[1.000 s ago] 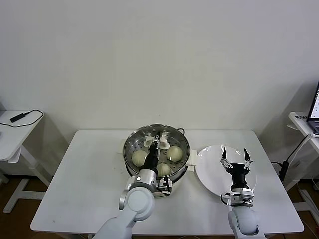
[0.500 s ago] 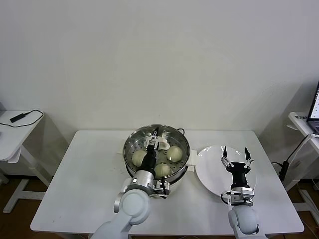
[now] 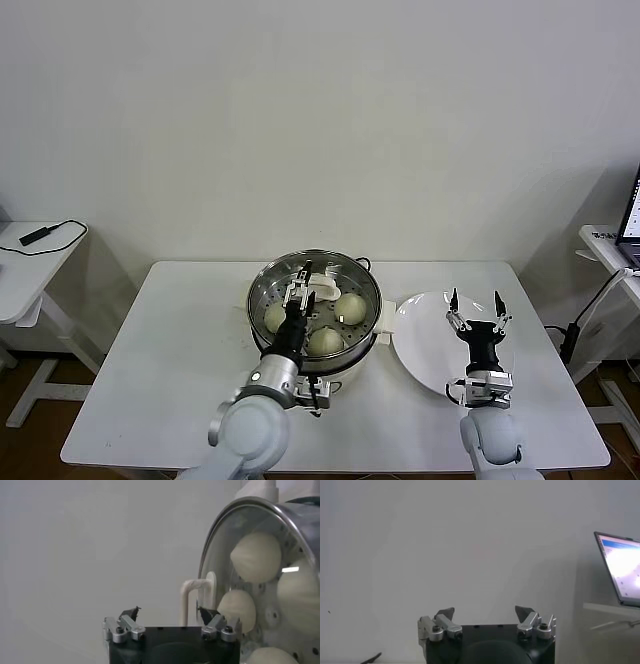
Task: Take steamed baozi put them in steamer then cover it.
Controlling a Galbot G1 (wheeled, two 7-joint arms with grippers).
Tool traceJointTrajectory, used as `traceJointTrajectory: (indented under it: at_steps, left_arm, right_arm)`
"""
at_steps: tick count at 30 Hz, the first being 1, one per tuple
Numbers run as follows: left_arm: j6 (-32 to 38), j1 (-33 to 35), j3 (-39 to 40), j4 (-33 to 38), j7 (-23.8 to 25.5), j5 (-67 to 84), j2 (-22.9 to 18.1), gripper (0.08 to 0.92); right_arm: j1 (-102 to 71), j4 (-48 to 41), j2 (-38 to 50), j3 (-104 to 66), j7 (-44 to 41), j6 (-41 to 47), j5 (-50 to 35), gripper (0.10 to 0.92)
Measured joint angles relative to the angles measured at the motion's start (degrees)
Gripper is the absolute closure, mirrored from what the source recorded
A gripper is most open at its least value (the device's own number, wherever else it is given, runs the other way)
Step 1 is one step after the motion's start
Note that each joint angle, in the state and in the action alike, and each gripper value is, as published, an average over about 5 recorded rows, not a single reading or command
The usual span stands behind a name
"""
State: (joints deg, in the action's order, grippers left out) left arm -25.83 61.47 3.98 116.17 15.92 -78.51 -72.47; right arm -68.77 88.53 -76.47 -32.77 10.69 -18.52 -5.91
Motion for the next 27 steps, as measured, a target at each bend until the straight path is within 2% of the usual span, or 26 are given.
traceJointTrajectory:
  at_steps: [7,13,19,27]
  left_arm:
    - [0.61,3.0,-4.18,5.53,-1.52,6.22,2.33,0.177]
    - [3.71,4.67,-13.16,6.33,-9.2,20.15,2.05,0.177]
    - [13.78,5.5,-23.14,0.63,-16.34,40.19,1.95,0.177]
    - [27.4,5.93,-30.7,-10.78,-16.78,63.61,1.23,0.177]
  right_arm:
    - [-0.43,0.21,0.96,0.33,-0.61,0.46,-1.82,0.203]
    - [-1.7,1.09,1.98,1.1,-0.87,2.55,-4.84,0.203]
    - [-3.05,1.69,2.7,1.48,-1.5,4.35,-7.42,0.203]
    - [-5.08,2.32,2.78,0.98,-4.59,5.71,-11.35,0.203]
